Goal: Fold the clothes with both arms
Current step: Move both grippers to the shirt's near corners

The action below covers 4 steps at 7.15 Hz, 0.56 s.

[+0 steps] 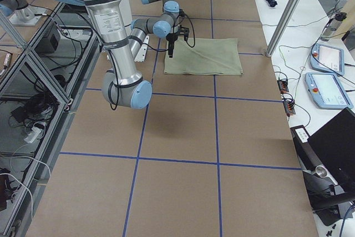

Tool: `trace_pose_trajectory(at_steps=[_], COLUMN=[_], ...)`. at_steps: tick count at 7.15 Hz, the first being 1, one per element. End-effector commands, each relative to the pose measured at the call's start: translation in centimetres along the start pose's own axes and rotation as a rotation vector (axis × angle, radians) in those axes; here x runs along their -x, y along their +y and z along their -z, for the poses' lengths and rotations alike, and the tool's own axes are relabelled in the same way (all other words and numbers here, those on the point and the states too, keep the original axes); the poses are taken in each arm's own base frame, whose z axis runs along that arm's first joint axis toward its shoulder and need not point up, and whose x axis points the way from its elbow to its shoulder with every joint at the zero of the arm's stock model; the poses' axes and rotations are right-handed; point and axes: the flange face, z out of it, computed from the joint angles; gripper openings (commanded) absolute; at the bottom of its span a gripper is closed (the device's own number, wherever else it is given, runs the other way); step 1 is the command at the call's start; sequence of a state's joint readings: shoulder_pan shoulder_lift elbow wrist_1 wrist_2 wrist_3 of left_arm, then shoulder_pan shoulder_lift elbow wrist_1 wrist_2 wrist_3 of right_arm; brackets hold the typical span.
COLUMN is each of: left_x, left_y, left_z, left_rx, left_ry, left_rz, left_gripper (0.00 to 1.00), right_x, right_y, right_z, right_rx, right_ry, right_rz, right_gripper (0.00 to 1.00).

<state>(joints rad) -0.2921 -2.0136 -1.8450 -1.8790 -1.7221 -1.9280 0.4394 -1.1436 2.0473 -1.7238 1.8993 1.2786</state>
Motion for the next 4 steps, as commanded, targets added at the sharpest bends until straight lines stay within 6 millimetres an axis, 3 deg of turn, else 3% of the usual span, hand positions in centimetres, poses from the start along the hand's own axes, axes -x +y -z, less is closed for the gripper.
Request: trace_pose_trajectory(at_steps=[1, 4], left_x=[0.12, -0.56], left_y=[-0.07, 0.12], left_z=[-0.67, -1.24], left_rx=[-0.024, -0.037], left_ry=[-0.003, 0.001], left_rz=[0.004, -0.003], left_gripper=[0.82, 0.77], right_x=[-0.12, -0.62], right_y=[-0.05, -0.05], right_z=[-0.27, -0.69], right_rx=[-0.001, 0.002], right_ry=[0.006, 0.017], right_rz=[-0.002, -0.006], right_gripper=[1.00, 1.00])
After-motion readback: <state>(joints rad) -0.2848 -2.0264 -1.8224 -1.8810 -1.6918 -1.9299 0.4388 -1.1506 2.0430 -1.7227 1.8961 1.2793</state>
